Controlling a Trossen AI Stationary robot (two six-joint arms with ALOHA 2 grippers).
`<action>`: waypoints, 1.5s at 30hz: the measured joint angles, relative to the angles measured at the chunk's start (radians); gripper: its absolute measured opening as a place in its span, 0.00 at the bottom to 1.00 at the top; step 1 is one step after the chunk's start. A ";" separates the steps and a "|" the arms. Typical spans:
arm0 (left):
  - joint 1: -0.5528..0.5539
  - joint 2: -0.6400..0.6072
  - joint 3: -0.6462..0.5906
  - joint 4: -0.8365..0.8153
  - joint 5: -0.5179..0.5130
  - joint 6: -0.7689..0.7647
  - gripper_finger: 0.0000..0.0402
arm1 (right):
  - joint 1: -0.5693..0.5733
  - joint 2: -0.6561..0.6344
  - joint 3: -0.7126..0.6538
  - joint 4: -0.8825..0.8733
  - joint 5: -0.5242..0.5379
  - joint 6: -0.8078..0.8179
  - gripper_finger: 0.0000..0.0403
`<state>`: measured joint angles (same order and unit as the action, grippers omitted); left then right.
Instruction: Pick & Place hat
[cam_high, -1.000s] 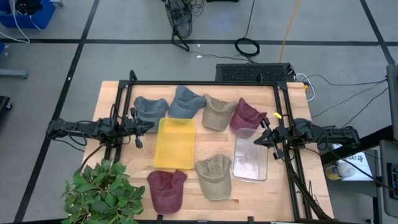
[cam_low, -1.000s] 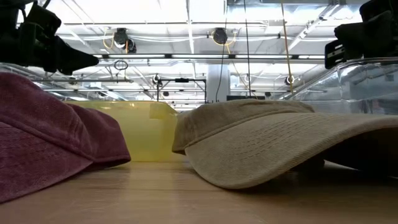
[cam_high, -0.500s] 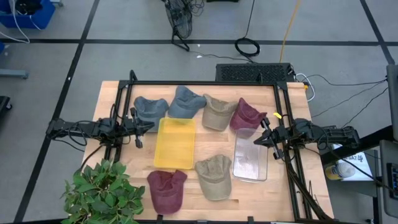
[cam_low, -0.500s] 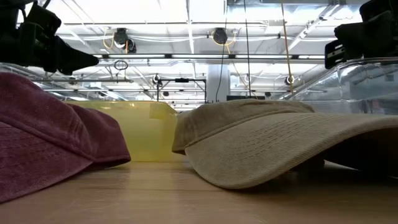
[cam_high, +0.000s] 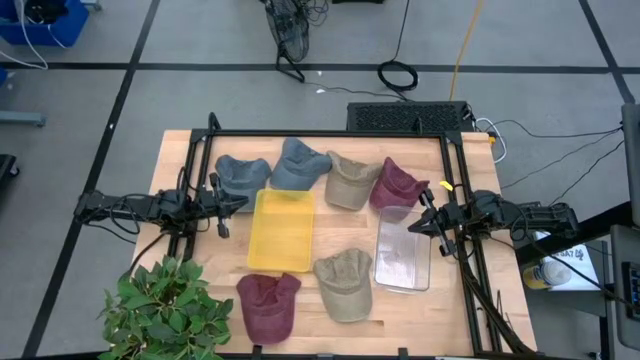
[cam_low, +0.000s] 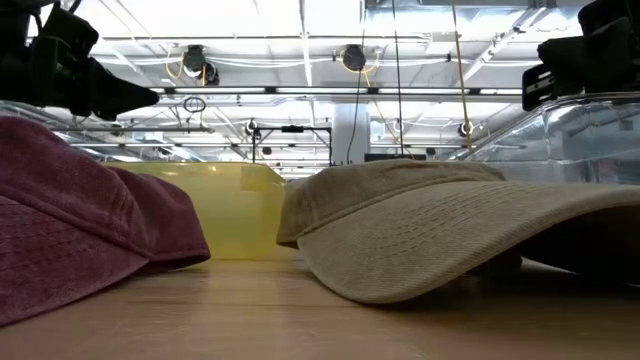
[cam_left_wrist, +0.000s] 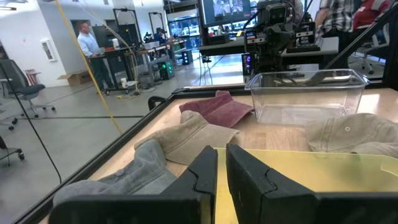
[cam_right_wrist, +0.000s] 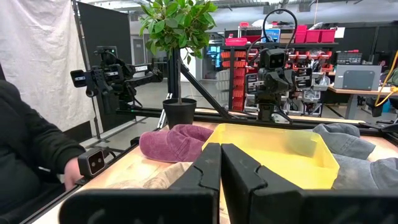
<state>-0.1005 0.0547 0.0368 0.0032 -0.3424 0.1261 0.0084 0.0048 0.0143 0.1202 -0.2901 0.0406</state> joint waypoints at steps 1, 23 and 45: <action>0.000 0.000 0.000 0.000 0.000 0.000 0.10 | 0.000 0.000 0.000 0.000 0.000 0.000 0.00; 0.000 0.000 0.000 0.000 0.000 0.000 0.10 | 0.000 0.000 0.000 0.051 0.001 -0.007 0.00; 0.000 0.000 0.000 0.015 0.001 -0.058 0.10 | 0.000 0.001 0.000 0.116 0.031 0.197 0.00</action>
<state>-0.1002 0.0550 0.0368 0.0181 -0.3416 0.0683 0.0082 0.0056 0.0139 0.2359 -0.2592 0.2379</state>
